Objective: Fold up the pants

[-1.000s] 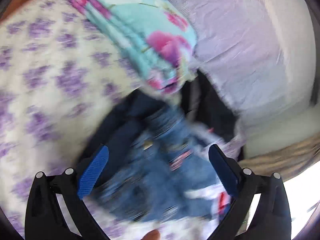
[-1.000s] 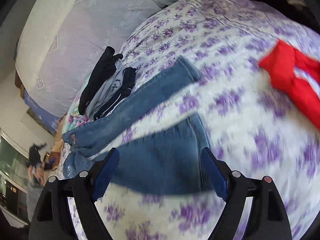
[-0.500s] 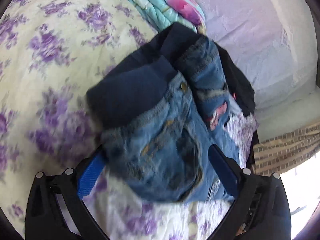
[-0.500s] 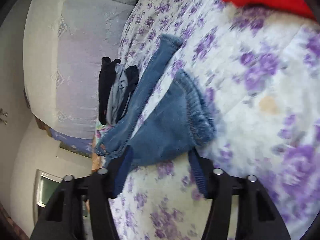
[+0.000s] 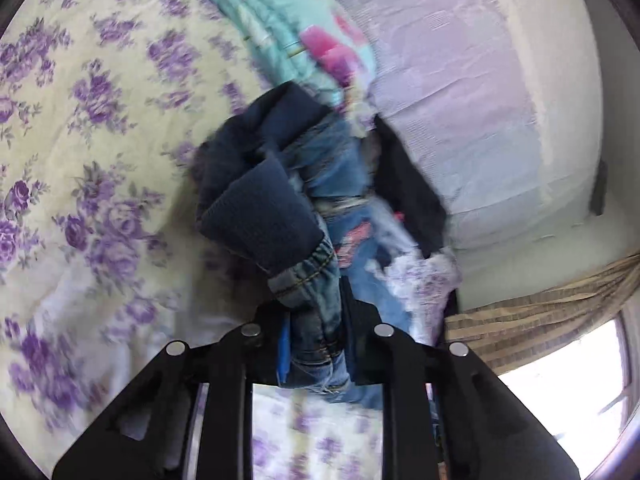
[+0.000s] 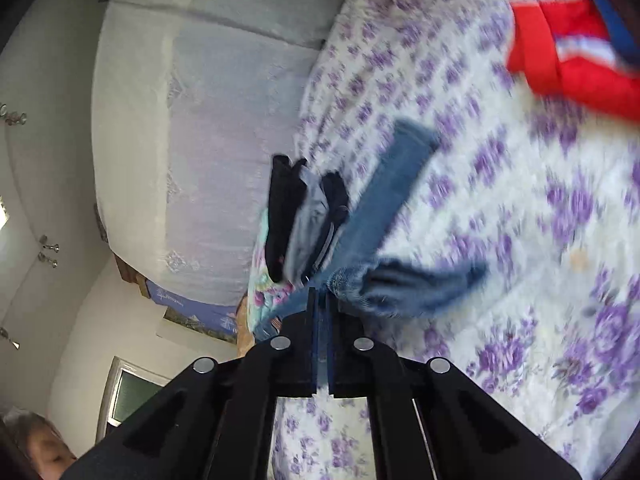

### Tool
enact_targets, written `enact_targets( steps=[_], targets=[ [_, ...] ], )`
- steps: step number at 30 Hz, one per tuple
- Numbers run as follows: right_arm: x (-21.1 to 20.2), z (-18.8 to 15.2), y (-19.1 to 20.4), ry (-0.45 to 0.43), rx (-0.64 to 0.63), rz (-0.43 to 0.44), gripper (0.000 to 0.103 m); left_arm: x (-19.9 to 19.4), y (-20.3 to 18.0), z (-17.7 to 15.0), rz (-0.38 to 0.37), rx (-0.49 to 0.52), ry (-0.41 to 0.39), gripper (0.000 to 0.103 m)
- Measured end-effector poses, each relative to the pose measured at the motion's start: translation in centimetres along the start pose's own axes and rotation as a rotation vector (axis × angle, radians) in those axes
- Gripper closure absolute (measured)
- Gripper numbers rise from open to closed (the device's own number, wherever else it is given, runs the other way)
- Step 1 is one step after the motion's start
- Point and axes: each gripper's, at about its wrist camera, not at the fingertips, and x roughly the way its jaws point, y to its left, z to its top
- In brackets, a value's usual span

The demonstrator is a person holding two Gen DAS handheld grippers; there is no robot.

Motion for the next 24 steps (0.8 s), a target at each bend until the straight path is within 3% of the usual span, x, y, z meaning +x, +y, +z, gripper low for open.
enact_targets(
  steps=[2,4,5,6,7,9,12,14,15,17,19,20,23,24],
  targets=[
    [-0.2,2.9,2.5,-0.041,-0.092,-0.077,0.103,-0.5,-2.1,1.0,-0.019,-0.008,-0.007,0.084],
    [2.9,7.0,4.0,0.014,-0.156,-0.161,0.103,0.7,-3.6,2.3,0.029,0.038,0.01,0.084],
    [4.5,8.4,4.2,0.039,-0.204,-0.234,0.103,1.5,-3.5,3.0,0.072,0.043,0.006,0.084],
    [5.1,9.2,4.0,-0.001,-0.237,-0.348,0.099,2.0,-2.8,3.2,0.089,0.019,0.009,0.084],
    [5.4,9.1,3.7,-0.007,-0.229,-0.364,0.099,2.4,-1.9,3.3,0.08,-0.007,0.018,0.084],
    [5.0,6.9,2.7,0.059,-0.221,-0.292,0.099,1.8,-0.2,2.6,0.065,-0.028,0.007,0.084],
    [1.5,1.6,1.8,0.017,-0.317,-0.297,0.094,1.4,0.9,1.7,0.098,0.017,-0.007,0.084],
    [-1.1,-2.0,1.2,0.001,-0.387,-0.33,0.049,1.6,1.8,1.6,0.091,-0.005,0.001,0.084],
    [-2.0,-3.6,0.9,0.003,-0.414,-0.354,0.018,1.5,2.3,1.5,0.083,-0.012,0.005,0.084],
    [-3.0,-6.4,0.4,0.046,-0.469,-0.395,0.016,1.4,3.0,1.5,0.074,-0.019,0.01,0.084],
    [-3.6,-8.4,0.2,0.07,-0.479,-0.359,0.016,1.4,3.7,1.4,0.069,-0.033,0.014,0.084],
    [-3.7,-8.9,0.1,0.066,-0.483,-0.342,0.016,1.4,4.2,1.4,0.068,-0.047,0.016,0.084],
    [-2.2,-8.6,-0.5,0.055,-0.549,-0.404,0.019,1.5,5.5,1.2,0.063,-0.09,0.017,0.083],
    [-1.2,-8.2,-1.2,0.092,-0.53,-0.394,0.027,1.5,5.9,1.1,0.064,-0.099,0.016,0.083]
  ],
)
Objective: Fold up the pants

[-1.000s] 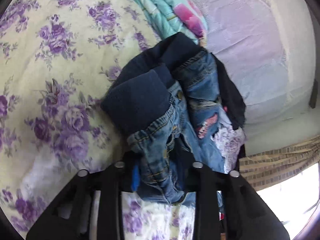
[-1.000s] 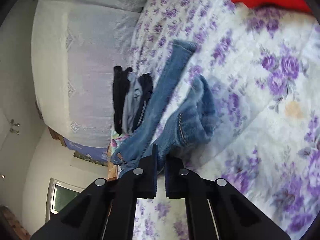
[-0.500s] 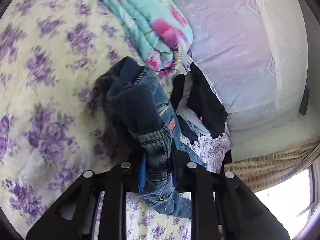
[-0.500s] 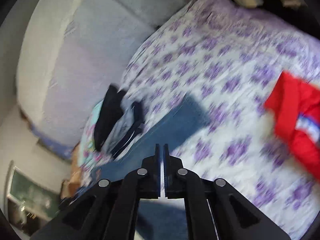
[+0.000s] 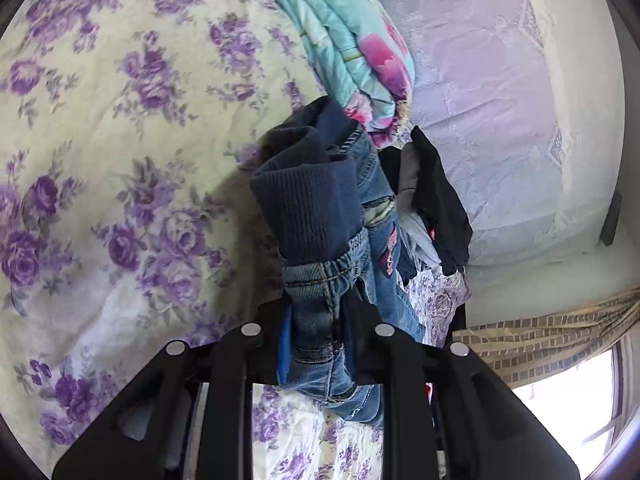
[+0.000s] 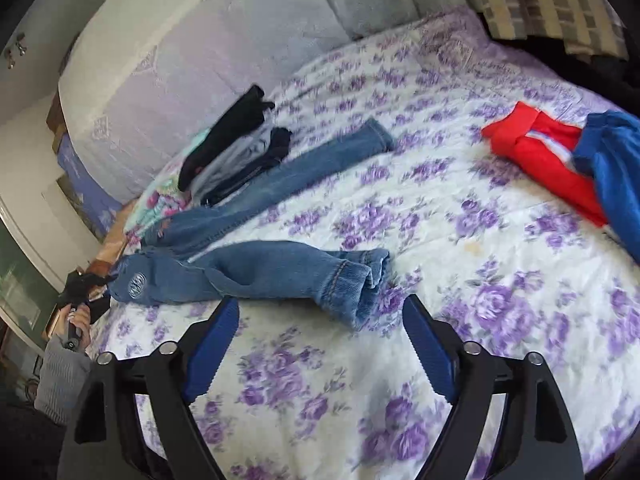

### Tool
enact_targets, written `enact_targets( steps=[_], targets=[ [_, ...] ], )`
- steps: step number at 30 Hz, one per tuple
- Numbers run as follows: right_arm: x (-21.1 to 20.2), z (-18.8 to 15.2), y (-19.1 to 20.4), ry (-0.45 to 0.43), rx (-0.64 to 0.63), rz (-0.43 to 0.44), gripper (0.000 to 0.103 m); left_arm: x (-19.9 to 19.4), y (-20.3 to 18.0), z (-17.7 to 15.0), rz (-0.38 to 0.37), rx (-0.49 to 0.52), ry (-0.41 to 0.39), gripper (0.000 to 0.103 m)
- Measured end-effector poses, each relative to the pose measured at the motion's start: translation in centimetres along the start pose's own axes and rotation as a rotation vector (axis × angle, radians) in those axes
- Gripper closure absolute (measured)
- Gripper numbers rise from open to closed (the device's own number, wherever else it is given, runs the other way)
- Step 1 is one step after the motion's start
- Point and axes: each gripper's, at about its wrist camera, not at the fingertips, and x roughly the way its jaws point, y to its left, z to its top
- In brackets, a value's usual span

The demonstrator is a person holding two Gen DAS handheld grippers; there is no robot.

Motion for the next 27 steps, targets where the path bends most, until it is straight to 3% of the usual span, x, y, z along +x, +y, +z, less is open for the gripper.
enact_targets(
  steps=[1,3,4,5,9,12,14,17,18,21,23,24,25,27],
  targets=[
    [0.9,0.0,-0.3,0.025,0.019,0.031,0.049,0.0,0.4,-0.1,0.003,-0.009,-0.001,0.083],
    [2.5,0.0,0.1,0.046,0.005,0.071,0.068,0.0,0.6,-0.3,0.009,-0.015,-0.002,0.083],
    [3.0,0.1,0.6,0.029,-0.029,0.066,0.088,0.0,0.6,-0.4,0.015,-0.014,-0.003,0.083],
    [3.4,0.4,0.9,0.03,-0.03,0.085,0.094,0.3,0.6,-0.4,0.031,-0.012,-0.002,0.083],
    [1.8,4.3,1.1,-0.006,0.062,0.22,0.096,0.3,-0.3,0.1,0.025,-0.025,-0.029,0.083],
    [0.8,9.5,-0.1,0.002,0.121,0.232,0.096,-0.2,-3.0,1.0,0.02,0.025,-0.043,0.084],
    [3.5,13.5,-2.6,0.065,0.211,0.191,0.096,0.4,-5.2,2.0,0.036,0.057,-0.051,0.084],
    [9.2,17.1,-6.4,0.147,0.248,-0.038,0.095,2.1,-6.3,3.8,0.014,0.022,-0.034,0.083],
    [10.1,17.2,-7.4,0.152,0.292,-0.068,0.092,2.6,-6.1,4.1,0.005,0.003,-0.023,0.083],
    [8.9,15.1,-7.5,0.101,0.332,0.044,0.091,2.9,-5.3,3.3,0.029,-0.007,0.0,0.083],
    [7.3,12.3,-7.2,0.086,0.342,0.086,0.075,2.1,-4.8,1.8,0.067,0.026,0.002,0.079],
    [6.4,10.5,-7.1,0.082,0.355,0.104,0.055,1.8,-4.4,1.1,0.074,0.04,0.006,0.075],
    [6.2,9.0,-7.0,0.087,0.368,0.103,0.048,1.7,-3.8,0.5,0.074,0.043,0.011,0.073],
    [5.8,6.1,-6.9,0.11,0.403,0.128,0.048,1.5,-2.5,-0.2,0.064,0.019,0.015,0.067]
  ],
)
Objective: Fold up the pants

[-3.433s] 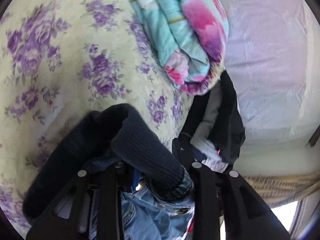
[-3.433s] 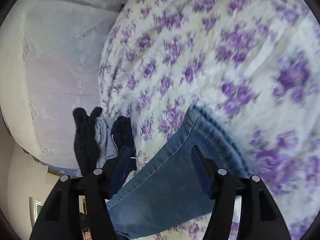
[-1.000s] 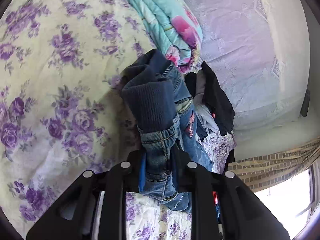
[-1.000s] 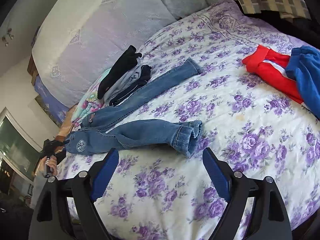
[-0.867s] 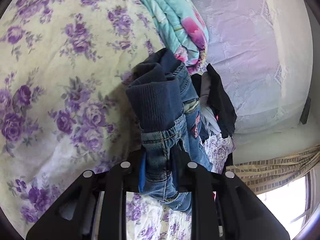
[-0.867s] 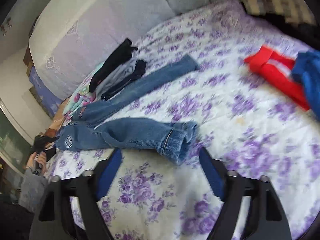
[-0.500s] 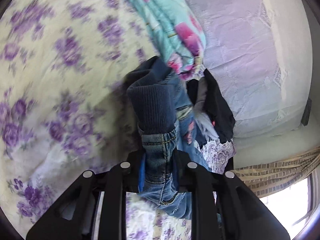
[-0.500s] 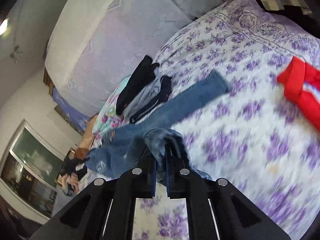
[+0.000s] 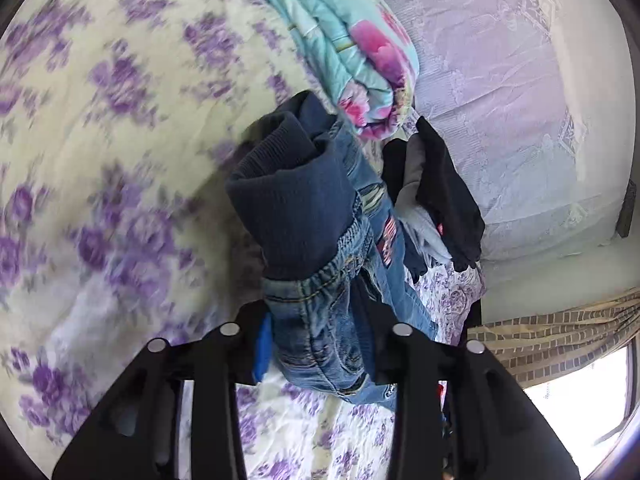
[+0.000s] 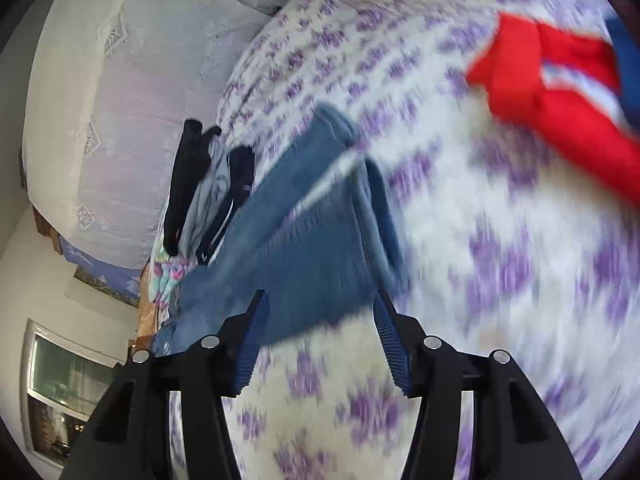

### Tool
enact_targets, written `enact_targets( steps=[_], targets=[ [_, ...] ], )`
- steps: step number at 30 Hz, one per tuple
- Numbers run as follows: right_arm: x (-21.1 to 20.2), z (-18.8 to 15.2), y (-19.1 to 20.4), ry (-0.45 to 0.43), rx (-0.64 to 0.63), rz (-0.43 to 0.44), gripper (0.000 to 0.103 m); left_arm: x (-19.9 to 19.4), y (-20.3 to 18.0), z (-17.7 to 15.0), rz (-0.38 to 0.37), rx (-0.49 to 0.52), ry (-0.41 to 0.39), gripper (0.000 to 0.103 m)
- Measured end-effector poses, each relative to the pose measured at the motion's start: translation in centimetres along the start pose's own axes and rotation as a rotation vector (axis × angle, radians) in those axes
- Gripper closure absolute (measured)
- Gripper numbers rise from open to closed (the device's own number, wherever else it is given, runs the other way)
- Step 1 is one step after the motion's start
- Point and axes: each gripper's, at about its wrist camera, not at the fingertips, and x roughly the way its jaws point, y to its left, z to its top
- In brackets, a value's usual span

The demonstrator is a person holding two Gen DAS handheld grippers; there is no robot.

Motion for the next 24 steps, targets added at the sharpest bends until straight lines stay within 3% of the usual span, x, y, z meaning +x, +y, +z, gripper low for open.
enact_targets(
  steps=[5,7,9,11,12,13,15,18,21,24],
  targets=[
    [2.8,-1.8,-1.3,0.013,0.097,0.046,0.05,1.0,2.1,-0.5,-0.049,-0.067,-0.02,0.062],
    [3.9,-1.1,-1.1,-0.019,0.116,0.068,0.05,0.9,2.7,-0.5,-0.097,-0.117,-0.043,0.053],
    [5.1,-0.3,-1.0,-0.035,0.141,0.083,0.049,0.8,2.9,-0.6,-0.113,-0.15,-0.069,0.037],
    [6.0,0.1,-0.8,-0.053,0.146,0.08,0.05,0.9,2.8,-0.7,-0.11,-0.157,-0.075,0.037],
    [6.2,0.3,-0.5,-0.059,0.133,0.083,0.053,1.1,2.6,-0.7,-0.101,-0.147,-0.07,0.038],
    [6.4,0.3,-0.3,-0.064,0.128,0.09,0.065,1.3,2.4,-0.7,-0.084,-0.132,-0.069,0.043],
    [6.9,0.4,-0.3,-0.056,0.145,0.115,0.091,1.8,2.1,-0.4,-0.045,-0.112,-0.055,0.071],
    [6.1,0.7,-0.1,-0.06,0.154,0.144,0.095,1.4,1.6,0.0,-0.071,-0.101,-0.063,0.086],
    [2.8,1.7,2.2,-0.083,0.105,0.193,0.095,-1.0,-0.4,-0.8,-0.091,-0.057,-0.071,0.086],
    [-0.9,2.4,4.1,-0.089,0.052,0.226,0.096,-3.6,-1.0,-1.8,-0.159,-0.076,-0.046,0.086]
  ],
)
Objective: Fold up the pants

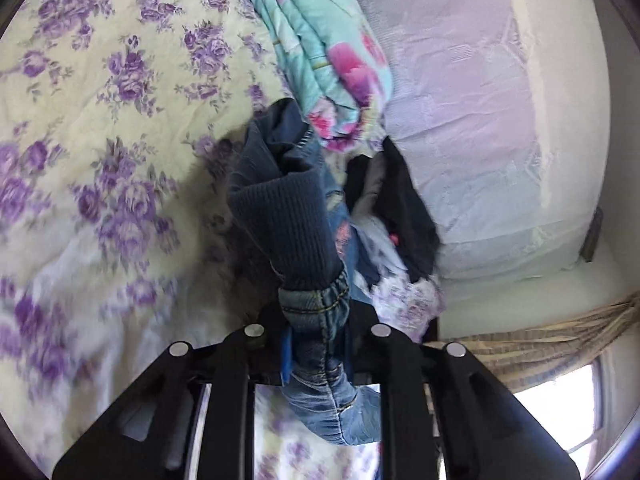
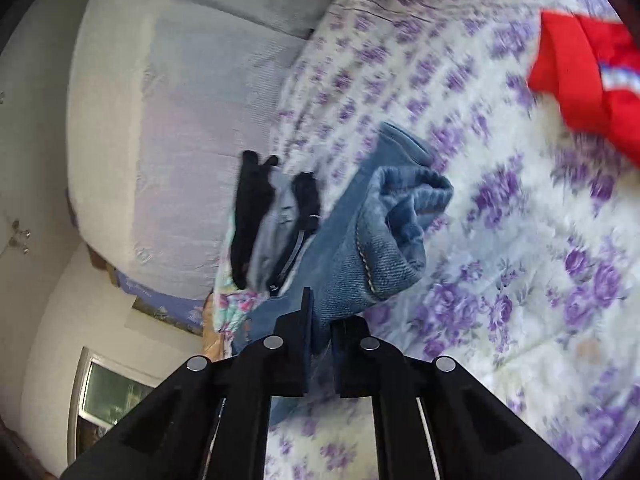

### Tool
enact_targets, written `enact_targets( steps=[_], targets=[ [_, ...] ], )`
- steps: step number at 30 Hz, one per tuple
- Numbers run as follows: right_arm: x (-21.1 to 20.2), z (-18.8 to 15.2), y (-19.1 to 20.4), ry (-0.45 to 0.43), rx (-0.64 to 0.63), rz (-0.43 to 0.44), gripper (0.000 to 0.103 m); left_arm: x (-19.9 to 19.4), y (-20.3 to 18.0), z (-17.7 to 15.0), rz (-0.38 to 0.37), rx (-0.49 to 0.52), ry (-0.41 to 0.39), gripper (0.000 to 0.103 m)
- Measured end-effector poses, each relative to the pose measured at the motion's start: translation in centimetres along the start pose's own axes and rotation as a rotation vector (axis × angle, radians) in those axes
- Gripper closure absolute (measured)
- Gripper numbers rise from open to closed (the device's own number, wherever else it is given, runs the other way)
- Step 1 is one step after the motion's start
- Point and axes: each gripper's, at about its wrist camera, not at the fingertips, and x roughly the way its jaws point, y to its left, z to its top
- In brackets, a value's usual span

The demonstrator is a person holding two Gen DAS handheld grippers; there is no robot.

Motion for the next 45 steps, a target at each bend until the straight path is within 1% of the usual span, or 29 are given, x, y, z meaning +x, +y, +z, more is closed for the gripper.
enact_targets(
  steps=[3,6,7,9,10,11,12,13,14,15,16,17,18,19,21,23,24,26,27,29,30,33,34,37,39,40,41,42,45],
  targets=[
    [-2.9,-0.8,0.3,0.017,-0.035,-0.052,0.096,-2.0,0.4,-1.8,0.016,0.007,0.039,0.086],
    [-4.0,-3.4,-3.4,0.062,0.025,-0.113,0.096,-3.3,4.1,-4.2,0.028,-0.036,0.09,0.086],
    [-3.8,-4.5,-5.0,0.081,0.053,-0.142,0.096,-3.2,5.1,-4.8,0.047,-0.047,0.095,0.086],
    [-3.1,-6.2,-7.7,0.111,0.101,-0.2,0.095,-2.7,7.9,-6.3,0.12,-0.054,0.1,0.083],
    [-2.9,-6.7,-8.5,0.126,0.112,-0.224,0.095,-2.8,8.9,-6.6,0.099,-0.063,0.089,0.083],
    [-3.1,-6.8,-9.0,0.125,0.121,-0.197,0.095,-3.0,9.4,-6.7,0.051,-0.072,0.08,0.082],
    [-3.6,-6.7,-9.0,0.118,0.129,-0.194,0.092,-3.5,9.4,-6.6,0.036,-0.078,0.076,0.078],
    [-4.0,-6.5,-8.7,0.11,0.122,-0.2,0.088,-4.1,9.0,-6.5,0.048,-0.068,0.063,0.074],
    [-4.6,-6.2,-8.1,0.101,0.097,-0.205,0.086,-5.2,8.2,-6.3,0.084,-0.027,0.021,0.06],
    [-5.3,-5.9,-7.3,0.08,0.061,-0.23,0.077,-6.4,7.4,-6.1,0.131,0.02,-0.036,0.046],
    [-5.9,-5.5,-6.7,0.051,0.032,-0.266,0.063,-8.1,6.4,-5.8,0.21,0.084,-0.119,0.039],
    [-6.6,-5.1,-6.2,0.015,0.009,-0.297,0.058,-9.3,5.7,-5.4,0.268,0.126,-0.18,0.032],
    [-7.3,-4.5,-5.5,-0.034,-0.016,-0.318,0.057,-10.5,4.9,-5.0,0.317,0.17,-0.239,0.032],
    [-7.6,-4.0,-5.1,-0.059,-0.033,-0.316,0.057,-11.1,4.1,-4.4,0.334,0.202,-0.263,0.032],
    [-7.1,-2.5,-3.9,-0.077,-0.054,-0.266,0.057,-10.9,2.7,-2.7,0.33,0.239,-0.259,0.032],
    [-5.3,-0.8,-2.4,-0.073,-0.076,-0.206,0.056,-8.9,0.6,-0.3,0.327,0.295,-0.227,0.032],
    [-4.2,0.0,-1.6,-0.069,-0.1,-0.198,0.056,-7.6,-0.3,0.8,0.331,0.317,-0.211,0.031],
    [-1.6,1.8,-0.2,-0.061,-0.156,-0.196,0.05,-4.7,-1.2,3.6,0.348,0.344,-0.184,0.031],
    [0.0,2.9,0.2,-0.048,-0.173,-0.196,0.046,-2.9,-1.3,4.8,0.351,0.345,-0.151,0.031],
    [2.9,4.9,0.6,-0.017,-0.184,-0.21,0.046,0.6,-0.7,7.0,0.35,0.335,-0.064,0.031],
    [4.4,6.0,0.4,0.001,-0.184,-0.226,0.046,2.2,-0.4,7.5,0.358,0.337,-0.023,0.031],
    [8.0,8.9,-0.4,0.039,-0.195,-0.275,0.046,5.3,0.5,8.3,0.384,0.348,0.023,0.031],
    [9.1,9.5,-0.7,0.052,-0.197,-0.29,0.046,6.1,1.0,8.9,0.376,0.339,0.041,0.031],
    [11.6,11.1,-1.9,0.07,-0.192,-0.317,0.045,7.5,1.5,9.9,0.308,0.311,0.085,0.031],
    [13.1,11.9,-2.7,0.086,-0.19,-0.32,0.045,8.5,0.8,10.1,0.283,0.333,0.116,0.032],
    [13.8,12.3,-2.9,0.095,-0.199,-0.332,0.045,9.1,0.4,10.1,0.284,0.353,0.134,0.035],
    [14.6,12.6,-2.9,0.103,-0.212,-0.347,0.045,9.9,-0.1,9.9,0.303,0.375,0.152,0.038],
    [15.1,12.9,-2.9,0.108,-0.221,-0.352,0.045,10.4,-0.3,9.8,0.326,0.384,0.158,0.038],
    [16.3,13.9,-2.9,0.125,-0.233,-0.346,0.041,11.3,0.4,10.5,0.329,0.344,0.177,0.042]
  ],
)
